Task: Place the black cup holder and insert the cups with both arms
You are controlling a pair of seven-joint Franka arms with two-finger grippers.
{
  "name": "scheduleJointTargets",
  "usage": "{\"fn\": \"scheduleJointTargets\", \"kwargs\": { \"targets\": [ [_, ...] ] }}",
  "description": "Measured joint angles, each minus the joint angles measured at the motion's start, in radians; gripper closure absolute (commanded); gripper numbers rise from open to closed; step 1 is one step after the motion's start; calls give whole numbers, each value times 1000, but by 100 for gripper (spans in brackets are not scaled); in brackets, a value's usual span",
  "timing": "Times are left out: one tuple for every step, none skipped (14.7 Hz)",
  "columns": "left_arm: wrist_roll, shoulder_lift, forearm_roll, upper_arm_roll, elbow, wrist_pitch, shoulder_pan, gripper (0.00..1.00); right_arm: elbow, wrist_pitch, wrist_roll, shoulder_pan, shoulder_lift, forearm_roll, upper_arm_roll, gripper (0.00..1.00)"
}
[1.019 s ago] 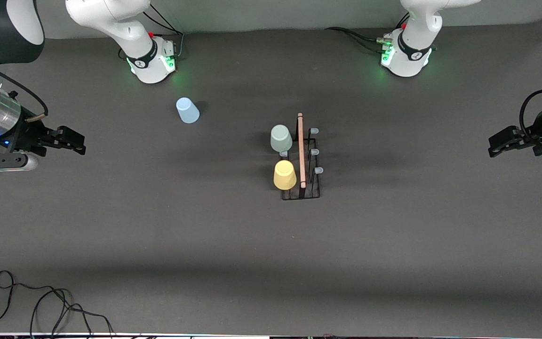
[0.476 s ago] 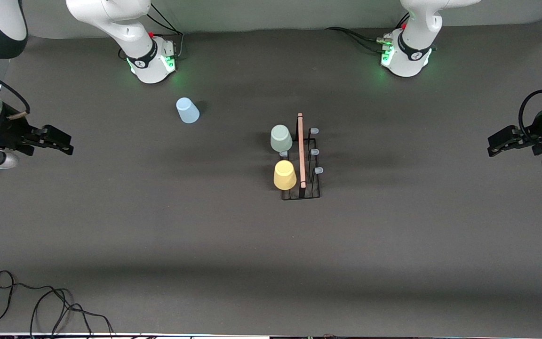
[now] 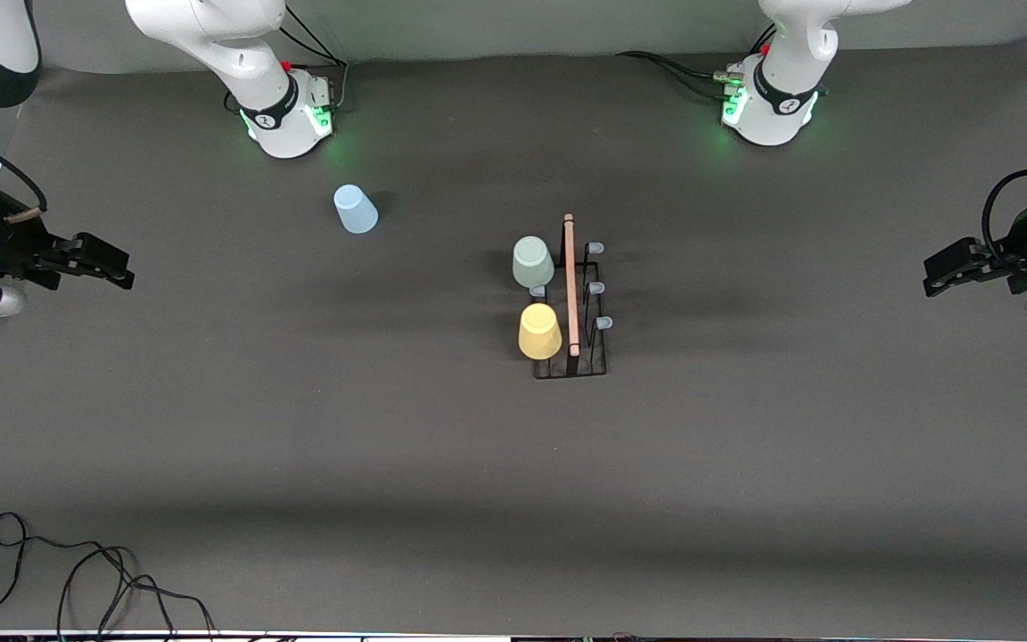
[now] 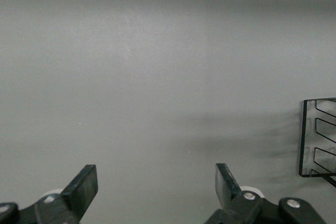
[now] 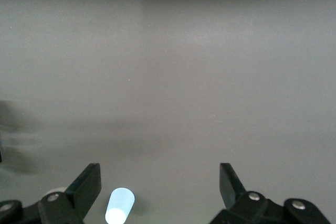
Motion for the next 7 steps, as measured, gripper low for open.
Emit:
{"fn": "scheduleJointTargets", "kwargs": {
  "targets": [
    [0, 0, 0, 0, 0, 0, 0, 0, 0, -2, 0, 0, 0, 0, 1, 0],
    [0, 0, 0, 0, 0, 0, 0, 0, 0, -4, 0, 0, 0, 0, 1, 0],
    [0, 0, 0, 0, 0, 0, 0, 0, 0, -6, 0, 0, 0, 0, 1, 0],
    [0, 0, 0, 0, 0, 0, 0, 0, 0, -8, 0, 0, 0, 0, 1, 0],
    [0, 0, 0, 0, 0, 0, 0, 0, 0, -10, 0, 0, 0, 0, 1, 0],
    [0, 0, 0, 0, 0, 0, 0, 0, 0, -10, 0, 0, 0, 0, 1, 0],
    [0, 0, 0, 0, -1, -1, 0, 0, 0, -10, 0, 0, 0, 0, 1, 0]
  ]
}}
